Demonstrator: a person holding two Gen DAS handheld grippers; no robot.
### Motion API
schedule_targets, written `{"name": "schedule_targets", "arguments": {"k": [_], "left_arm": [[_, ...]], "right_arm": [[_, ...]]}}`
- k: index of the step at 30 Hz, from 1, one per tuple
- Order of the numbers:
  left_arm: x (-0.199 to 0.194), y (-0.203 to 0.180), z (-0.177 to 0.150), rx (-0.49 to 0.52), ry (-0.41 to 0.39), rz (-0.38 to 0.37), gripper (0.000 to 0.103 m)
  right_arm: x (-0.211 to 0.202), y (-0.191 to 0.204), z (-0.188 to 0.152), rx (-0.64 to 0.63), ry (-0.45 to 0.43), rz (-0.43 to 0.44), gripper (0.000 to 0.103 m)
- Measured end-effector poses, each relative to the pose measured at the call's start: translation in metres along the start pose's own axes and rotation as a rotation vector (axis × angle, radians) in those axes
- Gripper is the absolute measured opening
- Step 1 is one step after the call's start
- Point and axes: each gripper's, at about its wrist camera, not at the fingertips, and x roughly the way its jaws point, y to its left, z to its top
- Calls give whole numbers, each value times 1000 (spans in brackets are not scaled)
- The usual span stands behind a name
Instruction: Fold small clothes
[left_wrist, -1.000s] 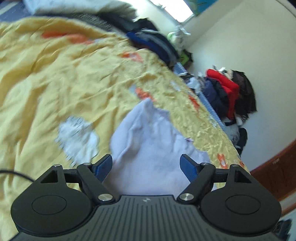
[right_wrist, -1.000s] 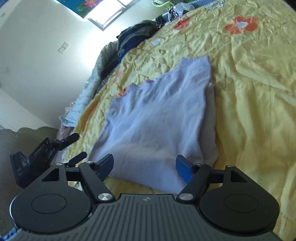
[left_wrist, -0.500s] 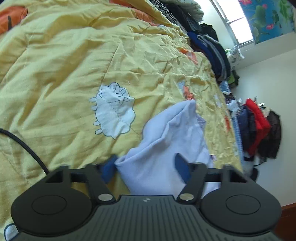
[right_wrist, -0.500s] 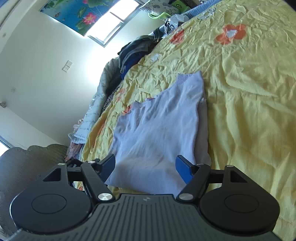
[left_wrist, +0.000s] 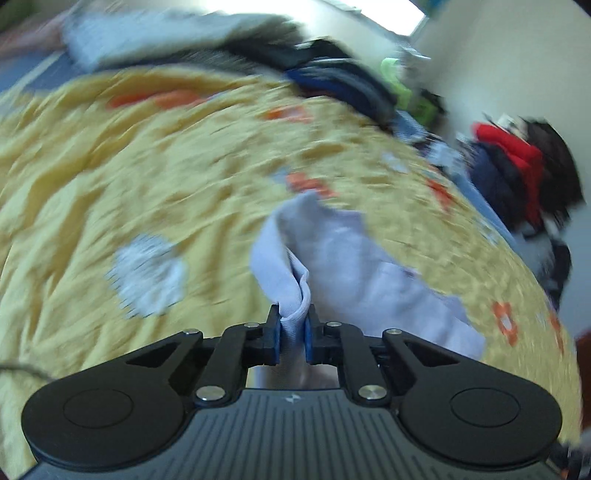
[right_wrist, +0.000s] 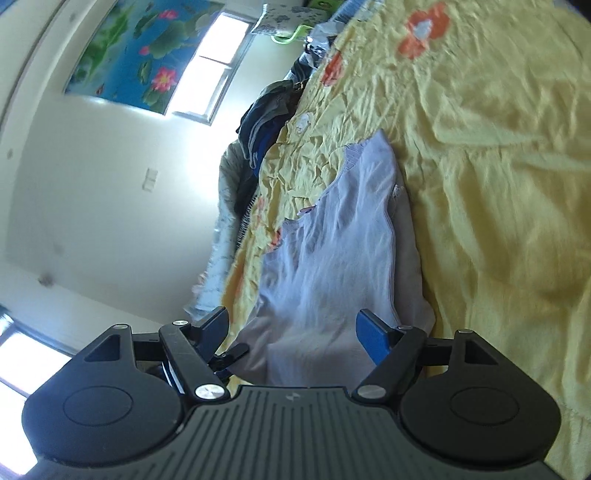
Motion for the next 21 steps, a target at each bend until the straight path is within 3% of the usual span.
{"name": "schedule_targets", "arguments": {"k": [4,7,9,12,19,21], "left_arm": [[-18,-73,-31,331,-31,-142,11],[-19,-108,-70,554,31,-265,11],[-10,-118,-99,668,95,-300,12],[2,-116,-122,710,127,-293,12],[15,-121,-109,654,205,-323,13],[11,-121,-105,669,222,-344,22]], "right_arm": [[0,-23,12,162,3,95,77],[3,-38,18,244,-11,121,78],[7,-45,20,267,-14,108,79],[12,-53,16,280,-17,76,79],[10,-50,16,265,-35,61,78],[6,-44,21,246,-54,41,78]]}}
